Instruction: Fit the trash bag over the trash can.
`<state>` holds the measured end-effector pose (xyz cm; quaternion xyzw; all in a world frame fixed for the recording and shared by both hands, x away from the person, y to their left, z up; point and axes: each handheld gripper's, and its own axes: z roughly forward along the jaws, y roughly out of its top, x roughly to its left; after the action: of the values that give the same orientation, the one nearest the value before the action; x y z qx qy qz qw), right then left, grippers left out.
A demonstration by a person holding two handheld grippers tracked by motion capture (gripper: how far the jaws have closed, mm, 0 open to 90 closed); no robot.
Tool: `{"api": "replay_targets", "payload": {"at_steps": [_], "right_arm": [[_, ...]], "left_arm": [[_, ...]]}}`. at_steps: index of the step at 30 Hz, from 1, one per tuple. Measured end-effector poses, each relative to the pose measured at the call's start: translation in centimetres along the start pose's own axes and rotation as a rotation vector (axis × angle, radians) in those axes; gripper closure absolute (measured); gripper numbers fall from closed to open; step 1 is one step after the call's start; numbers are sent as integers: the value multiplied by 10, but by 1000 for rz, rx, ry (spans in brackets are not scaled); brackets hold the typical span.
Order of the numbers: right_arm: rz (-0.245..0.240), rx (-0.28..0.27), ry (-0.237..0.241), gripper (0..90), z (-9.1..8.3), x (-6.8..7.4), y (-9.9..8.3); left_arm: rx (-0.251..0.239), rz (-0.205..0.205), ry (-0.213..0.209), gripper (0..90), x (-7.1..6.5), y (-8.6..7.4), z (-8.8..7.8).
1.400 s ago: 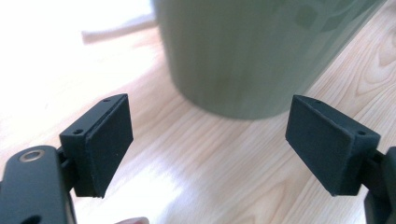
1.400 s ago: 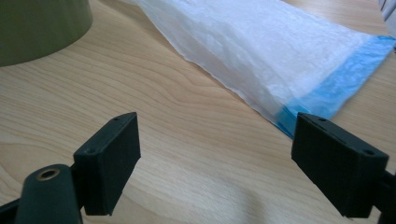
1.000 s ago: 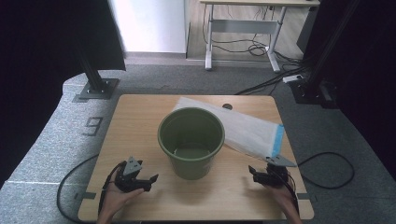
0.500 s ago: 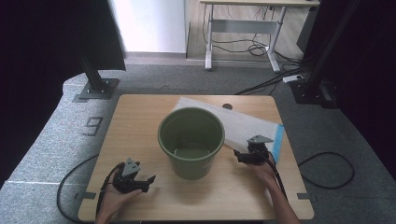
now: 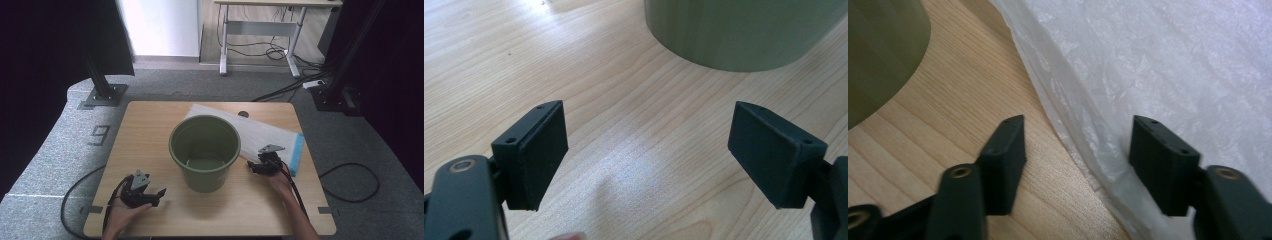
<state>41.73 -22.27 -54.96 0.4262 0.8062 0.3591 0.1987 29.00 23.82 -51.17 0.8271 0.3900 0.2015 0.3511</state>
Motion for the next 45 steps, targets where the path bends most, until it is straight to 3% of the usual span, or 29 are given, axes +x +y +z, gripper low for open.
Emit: {"api": "replay_targets", "payload": {"at_steps": [1, 4, 5, 10, 12, 13, 17, 20, 23, 28, 31, 32, 35, 36, 37, 41, 45], "right_arm": [[0, -1, -7, 465, 0, 0, 0], [58, -8, -23, 617, -1, -8, -1], [58, -8, -23, 617, -1, -8, -1], [110, -7, -44, 860, -8, -19, -6], [104, -12, -47, 875, -11, -18, -10], [89, -13, -59, 882, -22, -17, -20], [134, -16, -49, 884, -43, -14, -37], [176, -26, -20, 885, -75, -3, -65], [168, -18, -32, 885, -95, 11, -82], [179, -13, -46, 883, -111, 21, -98], [206, -25, -36, 738, -115, 22, -102], [206, -25, -36, 738, -115, 22, -102], [153, -44, -75, 533, -115, 29, -92], [153, -44, -75, 533, -115, 29, -92], [121, -84, -83, 449, -114, 36, -84], [102, -130, -80, 382, -111, 41, -70], [81, -145, -10, 339, -99, 48, -42]], "left_arm": [[-2, -2, 0, 160, 0, 0, 0], [-11, -4, 10, 165, 1, -2, -2], [-15, -5, 12, 165, 1, -2, -3], [-22, -8, 14, 171, 3, -2, -4], [-29, -13, 11, 177, 2, -2, -4], [-41, -2, -13, 175, -1, 0, -6], [-62, 5, -12, 175, -2, 3, -11], [-72, 3, 1, 175, -1, 2, -15], [-88, -12, -8, 178, 0, 1, -18], [-93, -10, -19, 178, -1, 2, -18], [-96, -8, -23, 178, -1, 2, -19], [-97, -11, -23, 178, 0, 2, -19], [-91, -16, -22, 179, 0, 1, -17], [-91, -16, -22, 179, 0, 1, -17], [-90, -21, -33, 180, 1, 1, -15], [-98, -34, -58, 182, 0, 0, -13], [-110, -38, -65, 183, 1, 0, -15]]}}
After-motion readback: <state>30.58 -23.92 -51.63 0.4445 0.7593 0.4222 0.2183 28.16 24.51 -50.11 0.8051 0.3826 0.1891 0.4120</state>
